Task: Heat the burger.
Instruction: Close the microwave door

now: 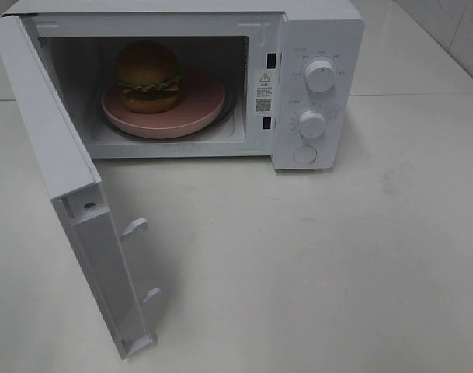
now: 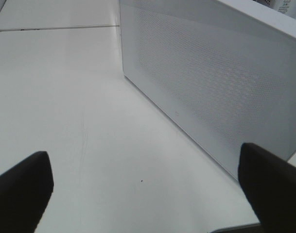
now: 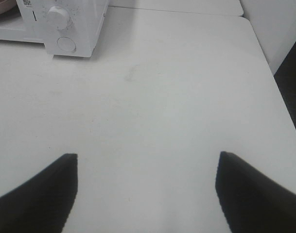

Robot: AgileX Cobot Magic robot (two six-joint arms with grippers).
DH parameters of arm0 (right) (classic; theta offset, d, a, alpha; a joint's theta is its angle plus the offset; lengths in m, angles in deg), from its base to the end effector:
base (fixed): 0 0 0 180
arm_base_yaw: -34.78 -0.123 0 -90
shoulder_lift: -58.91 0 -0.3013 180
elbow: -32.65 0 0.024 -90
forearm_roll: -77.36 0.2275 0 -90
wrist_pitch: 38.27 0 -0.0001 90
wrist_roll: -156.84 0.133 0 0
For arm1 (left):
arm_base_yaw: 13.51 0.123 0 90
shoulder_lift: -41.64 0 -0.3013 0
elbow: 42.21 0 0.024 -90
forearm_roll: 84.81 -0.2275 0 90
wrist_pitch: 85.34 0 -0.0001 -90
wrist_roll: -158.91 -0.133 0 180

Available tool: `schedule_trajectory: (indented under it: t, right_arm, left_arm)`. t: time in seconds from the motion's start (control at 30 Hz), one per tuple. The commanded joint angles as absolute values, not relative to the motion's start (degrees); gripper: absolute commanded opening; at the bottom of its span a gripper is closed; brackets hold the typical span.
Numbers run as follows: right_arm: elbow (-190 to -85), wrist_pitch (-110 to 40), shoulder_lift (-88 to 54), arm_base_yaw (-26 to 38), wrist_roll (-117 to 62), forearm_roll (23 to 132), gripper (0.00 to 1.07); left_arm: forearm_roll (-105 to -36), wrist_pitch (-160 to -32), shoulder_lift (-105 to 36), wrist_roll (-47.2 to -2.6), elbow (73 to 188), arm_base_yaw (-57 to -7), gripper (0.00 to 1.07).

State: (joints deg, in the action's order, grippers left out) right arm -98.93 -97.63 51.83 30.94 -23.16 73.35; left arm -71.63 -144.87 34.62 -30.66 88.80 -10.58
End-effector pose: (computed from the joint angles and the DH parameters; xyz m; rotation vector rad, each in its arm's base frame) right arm -0.0041 -0.0083 0.2530 -0.0643 2.0020 -0.0402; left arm -0.0042 -0.0264 0.2520 0.1241 1.9944 -0.1340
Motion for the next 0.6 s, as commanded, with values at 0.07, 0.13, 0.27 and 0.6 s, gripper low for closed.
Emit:
schedule_trajectory:
  t: [0.07,0.13,0.27,0.6]
  right_arm:
    - [-98.70,-97.23,53.32,31.28,-23.16,73.46,0.76]
    - [-98.70,-97.23,53.32,31.28,-23.16,73.46,0.76]
    - [-98.70,-97.23,53.32,31.28,-23.16,73.46,0.76]
    - [-98.70,-97.23,53.32,31.28,-23.16,73.46,0.76]
  left_arm:
    - [-71.28,-144.36,35.88,-30.72,88.63,-10.87,0.98]
    - [-71.28,-144.36,35.88,-30.72,88.63,-10.87,0.98]
    - [-71.28,-144.30,35.88,-30.60,88.63,-10.87,0.98]
    - [-71.57,-139.60,30.50,-28.71,90.06,-10.87,0.66]
